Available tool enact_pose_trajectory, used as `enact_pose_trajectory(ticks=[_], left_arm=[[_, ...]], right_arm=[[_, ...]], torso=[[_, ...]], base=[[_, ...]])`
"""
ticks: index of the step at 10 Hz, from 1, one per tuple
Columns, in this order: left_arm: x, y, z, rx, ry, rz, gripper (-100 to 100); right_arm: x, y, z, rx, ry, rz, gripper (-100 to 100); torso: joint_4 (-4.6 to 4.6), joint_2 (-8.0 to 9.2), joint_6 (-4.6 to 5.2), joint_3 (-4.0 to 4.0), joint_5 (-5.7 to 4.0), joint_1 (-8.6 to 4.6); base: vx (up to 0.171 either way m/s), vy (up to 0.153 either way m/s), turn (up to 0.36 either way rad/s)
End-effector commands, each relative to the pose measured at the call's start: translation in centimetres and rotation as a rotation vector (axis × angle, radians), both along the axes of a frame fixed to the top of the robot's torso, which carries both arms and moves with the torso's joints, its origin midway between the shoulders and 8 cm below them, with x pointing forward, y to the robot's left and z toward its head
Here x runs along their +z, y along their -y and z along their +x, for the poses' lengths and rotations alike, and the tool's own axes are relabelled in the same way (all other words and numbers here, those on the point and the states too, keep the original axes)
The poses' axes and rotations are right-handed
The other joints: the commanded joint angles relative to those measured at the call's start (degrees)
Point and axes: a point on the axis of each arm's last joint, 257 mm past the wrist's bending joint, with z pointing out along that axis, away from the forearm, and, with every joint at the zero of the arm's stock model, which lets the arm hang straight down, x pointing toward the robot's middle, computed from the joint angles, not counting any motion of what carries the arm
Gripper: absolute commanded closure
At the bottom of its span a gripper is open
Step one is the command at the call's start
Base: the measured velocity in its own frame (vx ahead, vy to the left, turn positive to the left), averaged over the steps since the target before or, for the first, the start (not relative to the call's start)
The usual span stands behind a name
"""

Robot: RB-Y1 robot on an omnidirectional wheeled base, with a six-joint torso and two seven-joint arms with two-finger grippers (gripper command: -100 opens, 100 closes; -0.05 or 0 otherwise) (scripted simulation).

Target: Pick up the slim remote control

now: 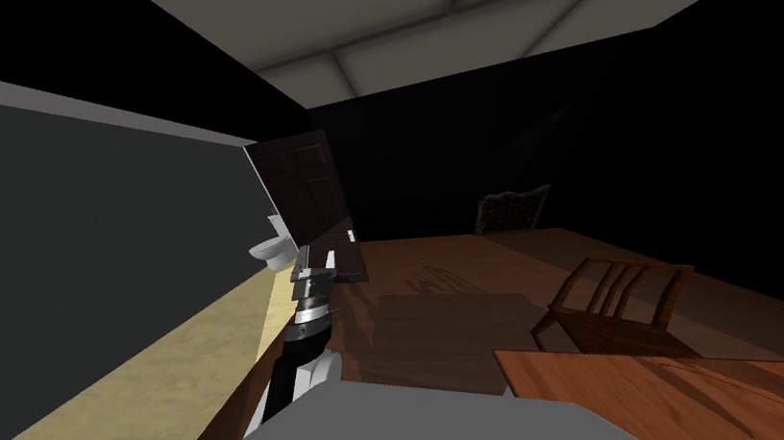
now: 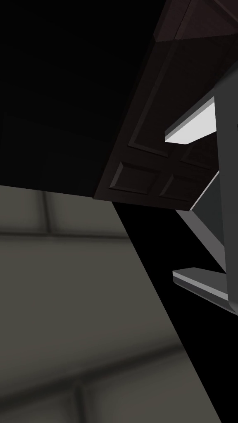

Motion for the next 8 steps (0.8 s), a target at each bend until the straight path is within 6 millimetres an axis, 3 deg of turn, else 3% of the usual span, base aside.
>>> enact_pose_trajectory(ticks=[1, 2, 3, 4, 6, 7, 8], left_arm=[[0.0, 0.0, 0.0, 0.0, 0.0, 0.0, 0], [0.0, 0.0, 0.0, 0.0, 0.0, 0.0, 0], [0.0, 0.0, 0.0, 0.0, 0.0, 0.0, 0], [0.0, 0.0, 0.0, 0.0, 0.0, 0.0, 0], [0.0, 0.0, 0.0, 0.0, 0.0, 0.0, 0], [0.0, 0.0, 0.0, 0.0, 0.0, 0.0, 0], [0.0, 0.0, 0.0, 0.0, 0.0, 0.0, 0]], right_arm=[[0.0, 0.0, 0.0, 0.0, 0.0, 0.0, 100], [0.0, 0.0, 0.0, 0.001, 0.0, 0.0, 100], [0.0, 0.0, 0.0, 0.001, 0.0, 0.0, 0], [1.0, 0.9, 0.2, 0.011, -0.002, -0.004, 100], [2.0, 1.6, 0.5, 0.02, -0.004, -0.004, 100], [1.6, 1.3, 0.1, 0.016, -0.004, -0.006, 100], [1.7, 1.4, 0.1, 0.017, -0.004, -0.005, 0]], torso=[[0.0, 0.0, 0.0, 0.0, 0.0, 0.0], [0.0, 0.0, 0.01, 0.0, 0.0, 0.0], [0.0, -0.01, 0.02, 0.0, 0.01, 0.0], [-0.01, -0.01, 0.02, -0.01, 0.01, 0.01], [-0.03, -0.06, 0.05, -0.05, 0.09, 0.18], [-0.04, -0.06, 0.06, -0.04, 0.1, 0.22], [-0.02, -0.04, 0.04, -0.03, 0.07, 0.16]], base=[[0.0, 0.0, 0.0], [0.0, 0.0, 0.0], [0.0, 0.0, 0.0], [0.011, 0.03, -0.087], [0.016, 0.04, -0.055], [0.003, 0.02, -0.016], [0.0, 0.0, 0.0]])
